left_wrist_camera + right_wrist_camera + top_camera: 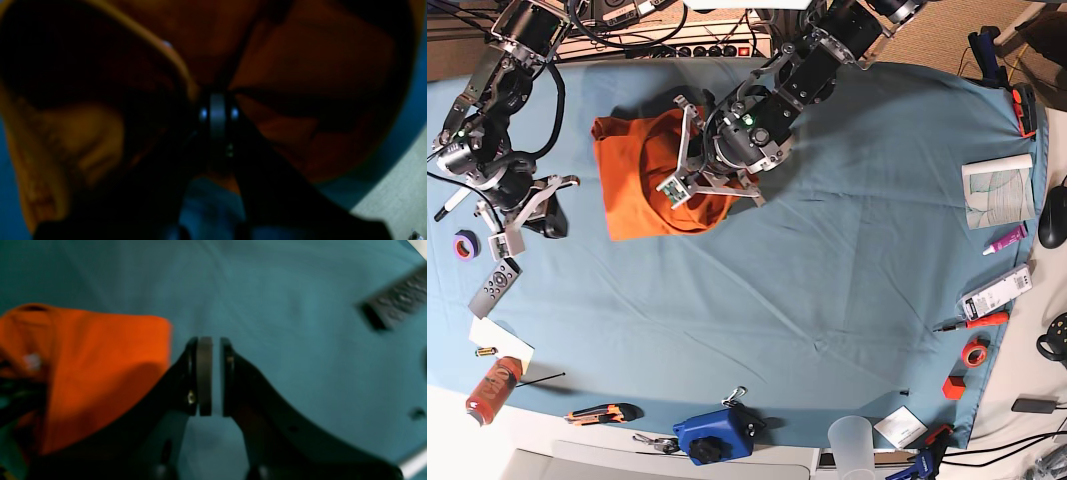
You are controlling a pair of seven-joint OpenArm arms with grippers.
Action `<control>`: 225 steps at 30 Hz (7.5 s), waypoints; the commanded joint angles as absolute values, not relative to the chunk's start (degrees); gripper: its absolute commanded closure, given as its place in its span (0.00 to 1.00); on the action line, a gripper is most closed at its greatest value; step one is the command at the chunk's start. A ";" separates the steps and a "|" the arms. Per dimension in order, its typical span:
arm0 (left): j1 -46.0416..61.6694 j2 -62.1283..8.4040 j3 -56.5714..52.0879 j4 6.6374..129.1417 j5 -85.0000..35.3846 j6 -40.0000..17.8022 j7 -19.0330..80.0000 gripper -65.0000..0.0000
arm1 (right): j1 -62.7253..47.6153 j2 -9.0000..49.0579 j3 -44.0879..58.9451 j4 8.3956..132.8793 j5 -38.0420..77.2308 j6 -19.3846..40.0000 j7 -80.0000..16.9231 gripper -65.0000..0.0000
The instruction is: Layout the t-shirt on the table in an organized manner, then fold the t-shirt properly
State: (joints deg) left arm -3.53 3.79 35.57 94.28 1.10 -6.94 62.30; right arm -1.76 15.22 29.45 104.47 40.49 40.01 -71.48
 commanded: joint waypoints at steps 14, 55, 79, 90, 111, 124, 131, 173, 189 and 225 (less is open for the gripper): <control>-0.30 4.12 35.51 107.70 9.54 0.14 70.30 1.00 | -0.97 16.05 12.99 105.25 46.65 40.00 -75.88 0.93; -1.45 4.12 18.98 108.01 8.91 -1.54 64.62 0.99 | -4.91 16.05 6.11 105.19 34.30 40.00 -67.33 0.93; 0.80 4.12 16.78 110.00 -15.20 -3.03 63.83 0.47 | -0.97 16.19 21.78 105.23 31.42 32.53 -72.93 0.69; 2.22 4.12 0.86 103.68 -32.73 -9.37 63.00 0.47 | -9.45 16.19 22.87 105.23 31.68 34.11 -69.76 0.69; 0.93 7.07 0.25 88.05 -42.48 -15.81 63.20 0.47 | -9.52 15.99 10.26 105.23 30.28 32.84 -66.83 0.69; 0.75 7.77 0.19 87.07 -43.33 -14.48 63.86 1.00 | -9.21 16.03 10.20 105.25 27.57 32.56 -63.37 0.69; 0.64 7.25 0.05 91.24 -43.33 -16.21 68.05 1.00 | -5.65 16.03 20.75 105.25 25.65 32.51 -61.80 0.69; -35.29 -15.51 48.62 85.65 -10.83 -27.27 53.84 1.00 | -4.47 16.01 27.33 105.25 27.40 32.51 -63.64 0.69; -36.34 -15.22 48.58 85.58 0.27 1.52 53.08 0.56 | -4.75 16.03 27.31 105.25 27.44 32.53 -63.83 0.69; 10.72 -11.44 -4.51 124.42 -0.25 -4.25 57.91 1.00 | -5.13 16.03 27.33 105.32 48.49 40.00 -72.49 1.00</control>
State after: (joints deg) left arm 11.18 -11.25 -4.34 123.20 -0.47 -4.47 59.11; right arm -5.72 15.22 27.00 104.47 47.09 39.92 -73.60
